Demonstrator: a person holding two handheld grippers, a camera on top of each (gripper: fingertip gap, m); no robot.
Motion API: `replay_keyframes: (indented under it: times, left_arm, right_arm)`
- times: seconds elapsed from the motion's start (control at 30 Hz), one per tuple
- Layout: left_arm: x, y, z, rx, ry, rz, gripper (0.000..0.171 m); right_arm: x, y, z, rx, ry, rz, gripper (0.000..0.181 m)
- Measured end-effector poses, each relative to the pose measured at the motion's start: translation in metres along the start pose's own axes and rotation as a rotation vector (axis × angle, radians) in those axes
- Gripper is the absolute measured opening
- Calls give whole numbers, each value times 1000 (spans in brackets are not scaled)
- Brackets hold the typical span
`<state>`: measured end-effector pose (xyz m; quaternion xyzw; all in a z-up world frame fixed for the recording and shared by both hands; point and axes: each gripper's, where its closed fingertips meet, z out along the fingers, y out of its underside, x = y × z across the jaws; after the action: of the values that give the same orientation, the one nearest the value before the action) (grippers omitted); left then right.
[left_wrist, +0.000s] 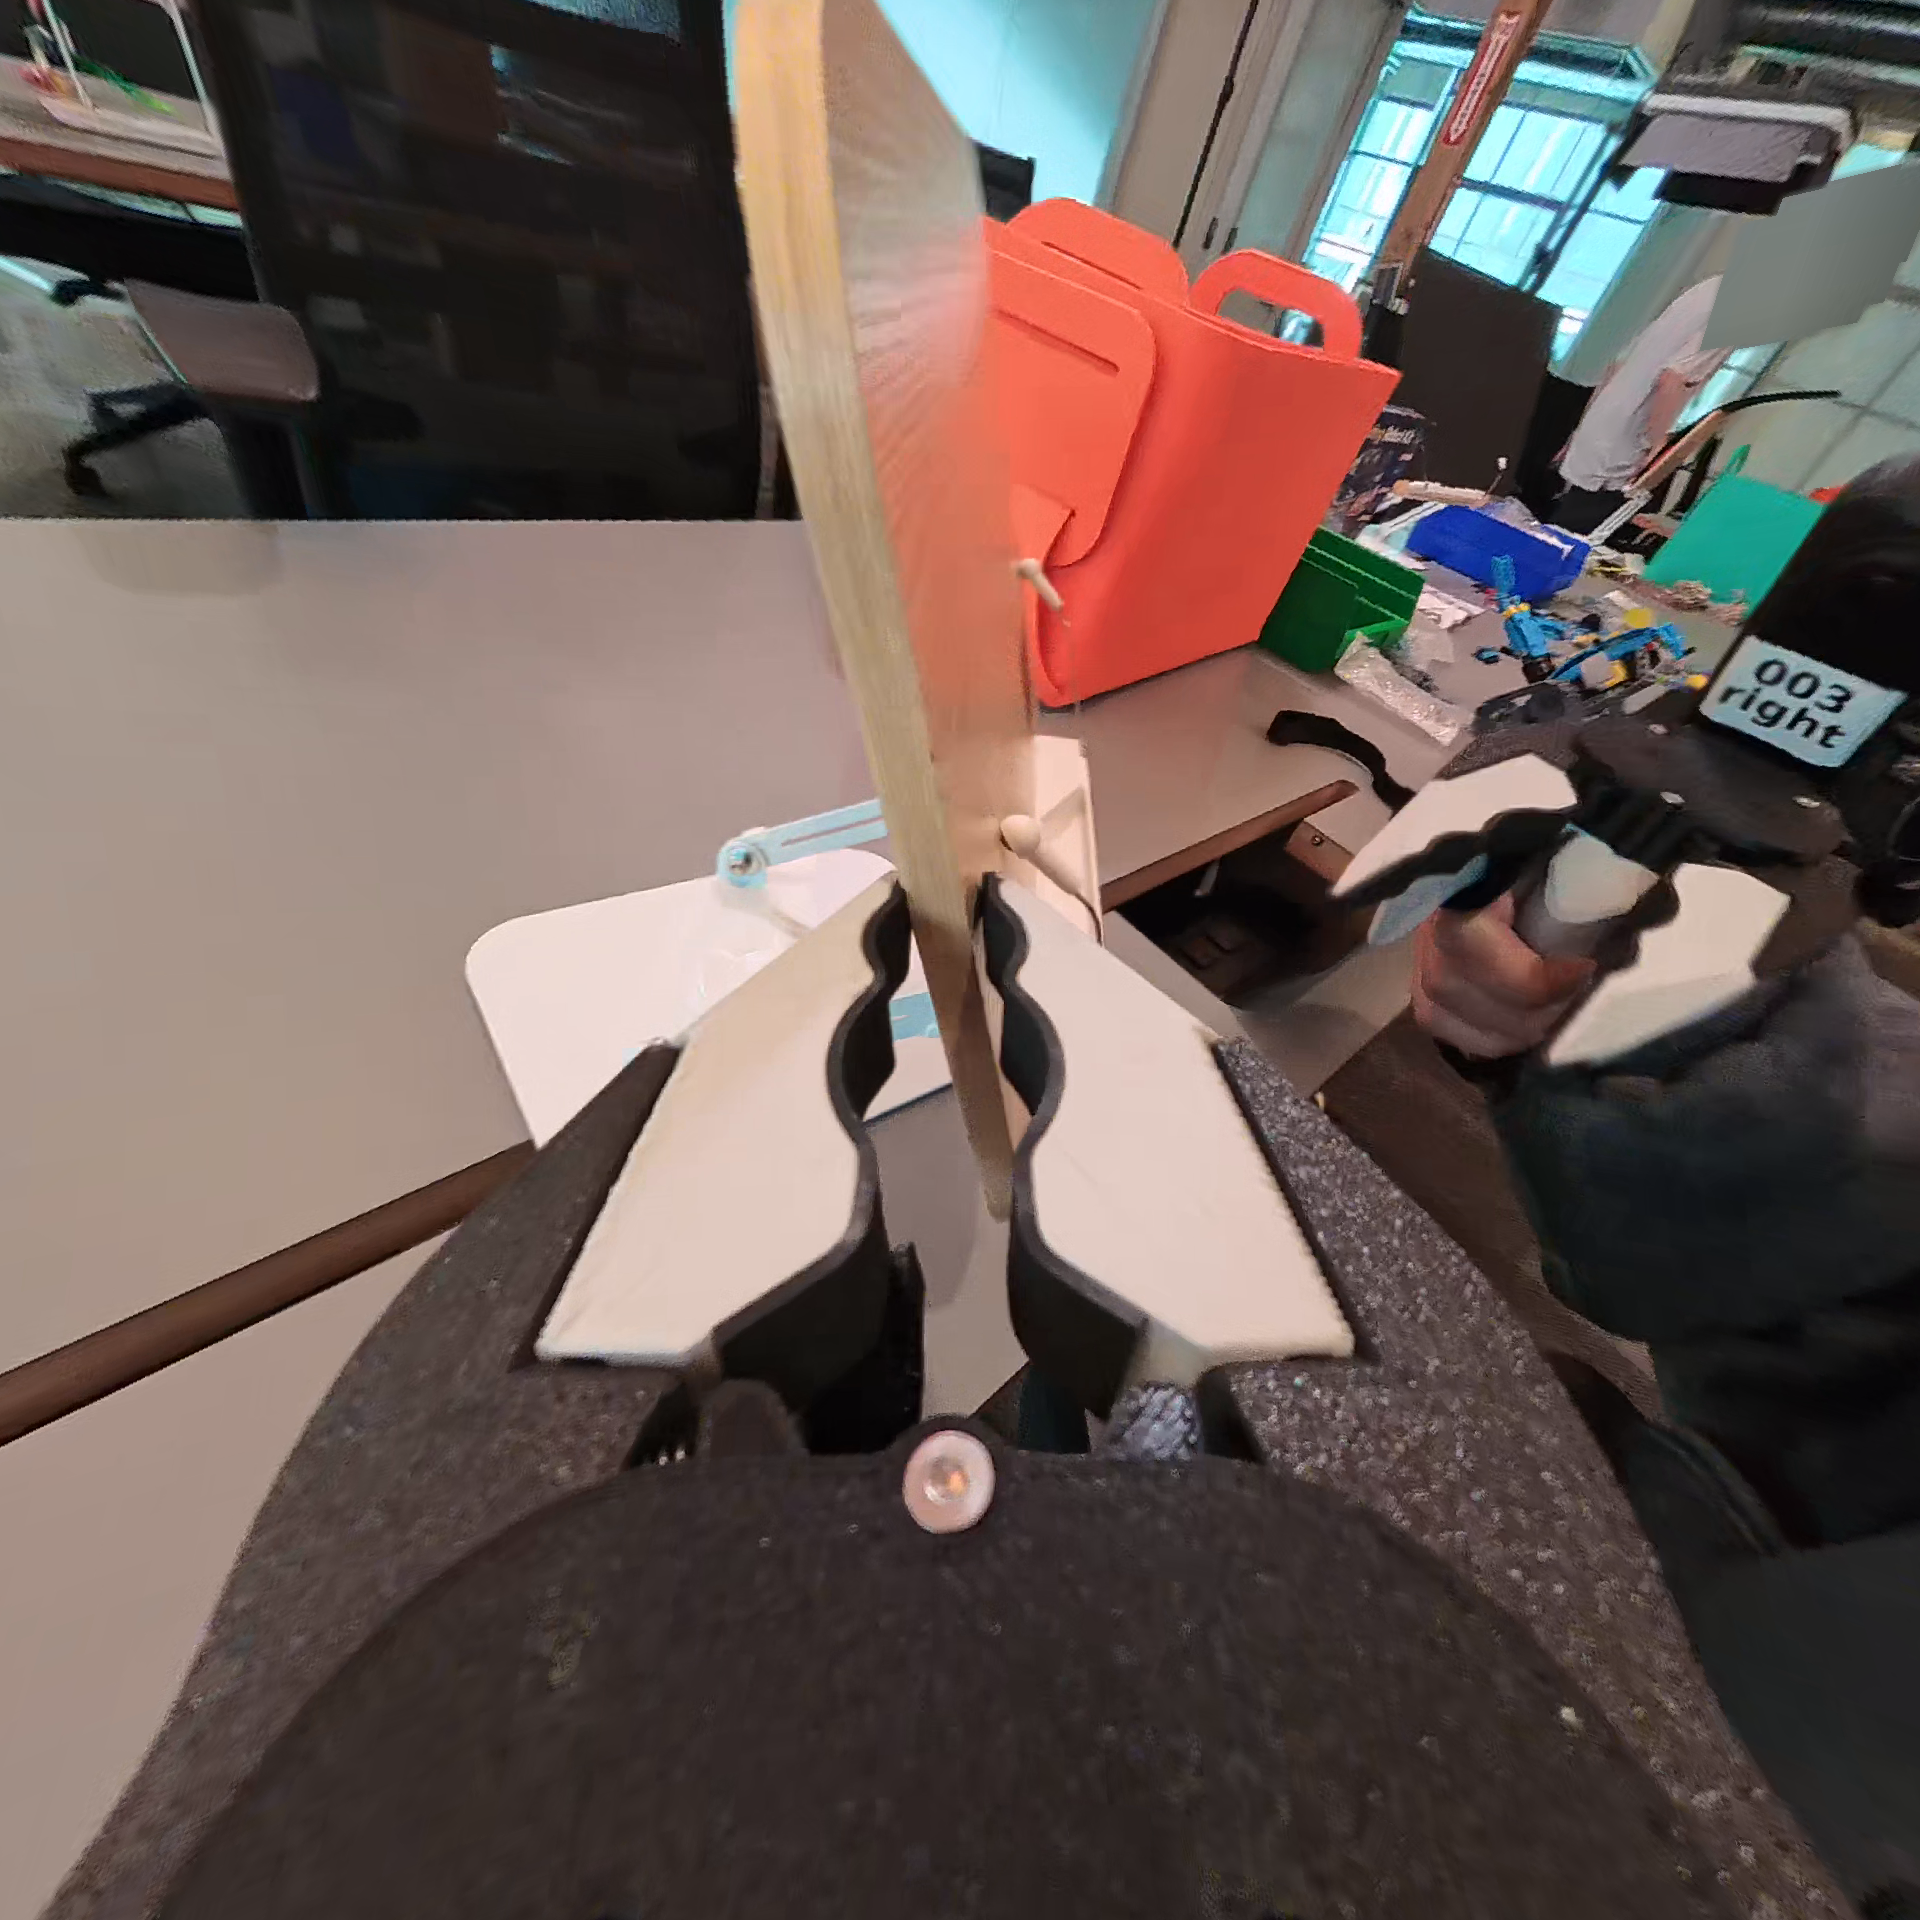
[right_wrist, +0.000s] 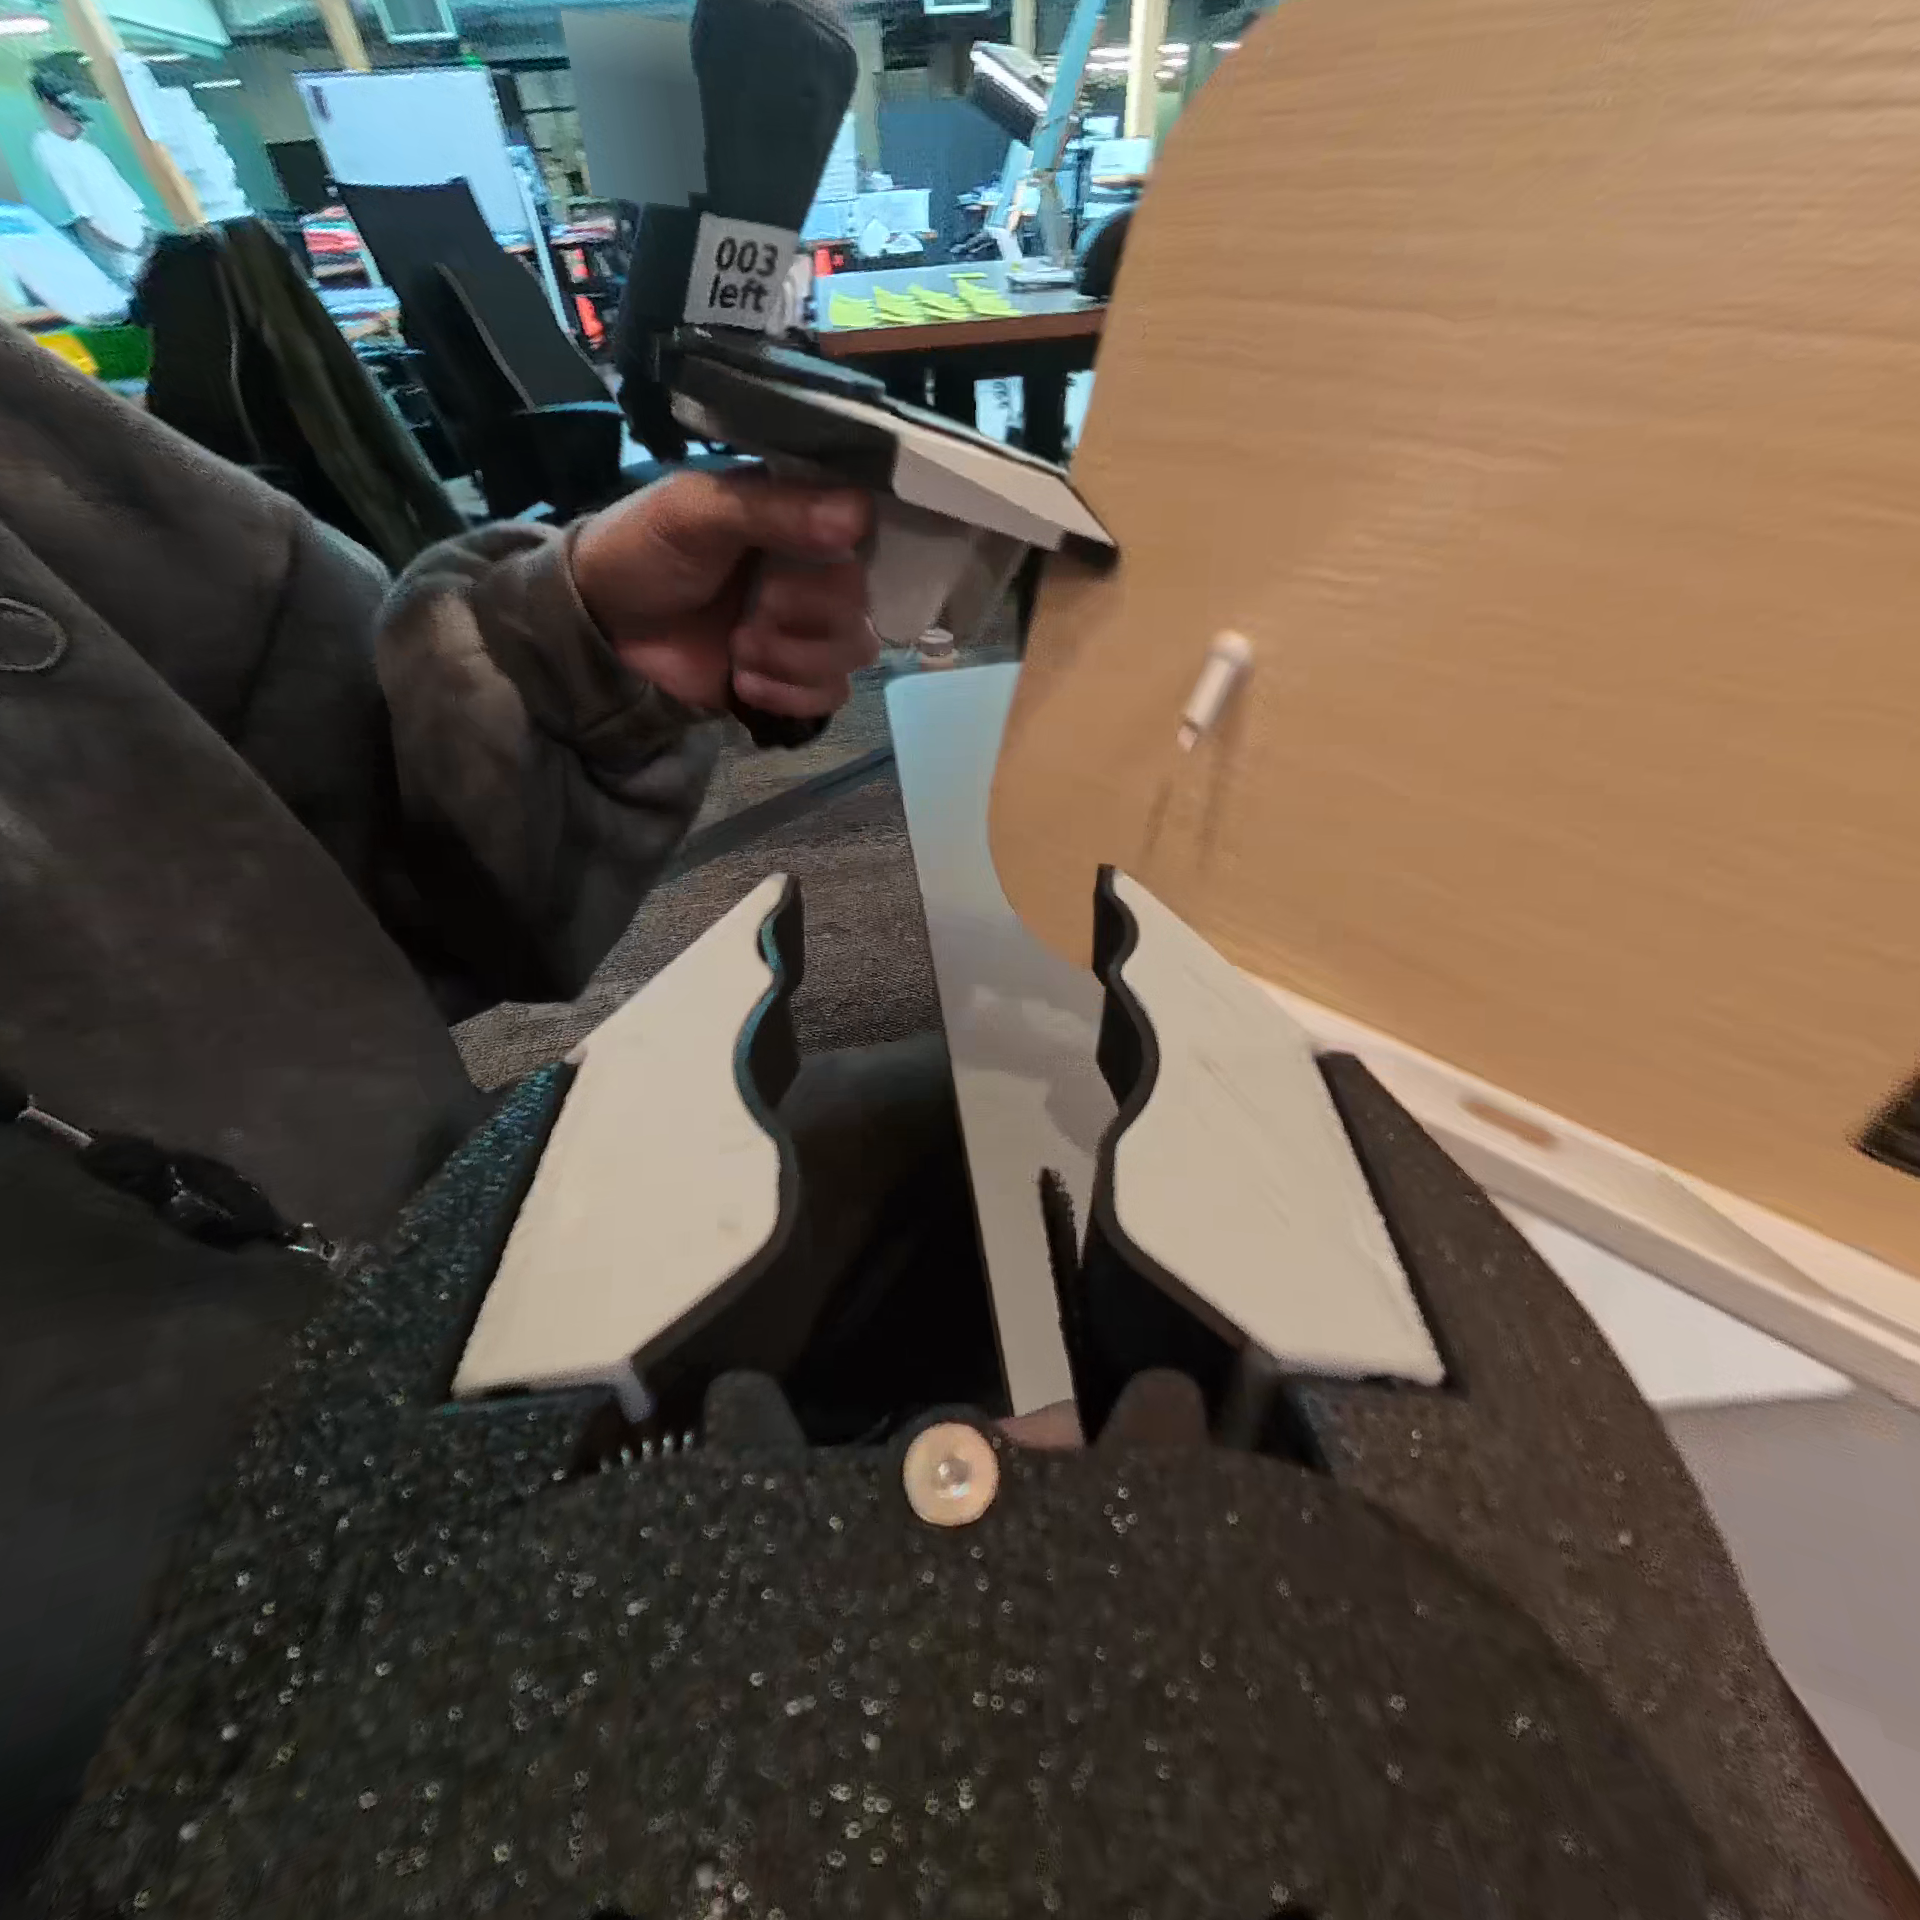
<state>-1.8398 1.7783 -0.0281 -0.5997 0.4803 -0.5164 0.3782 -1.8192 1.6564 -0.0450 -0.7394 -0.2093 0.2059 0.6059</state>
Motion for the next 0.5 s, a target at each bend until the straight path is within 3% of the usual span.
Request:
replay_keyframes:
  times: [0.17,0.23,0.3,0.37,0.43,0.5]
  left_arm:
    - [-49,-13,-6,-94,179,-31,14]
    - [-75,-19,-4,-130,189,-36,19]
    - [-103,-24,-5,-135,87,-68,35]
    - [-119,-36,-17,-40,-67,-40,42]
    - [-115,-33,-32,42,-190,11,44]
    - [-105,-11,-39,89,-286,-17,40]
  right_arm:
    - [33,6,-30,11,128,29,56]
    - [45,6,-41,11,168,36,56]
    - [58,8,-53,0,214,26,57]
    - [75,10,-68,-3,286,37,58]
    - [98,11,-87,17,386,69,62]
    - [127,14,-106,49,530,117,64]
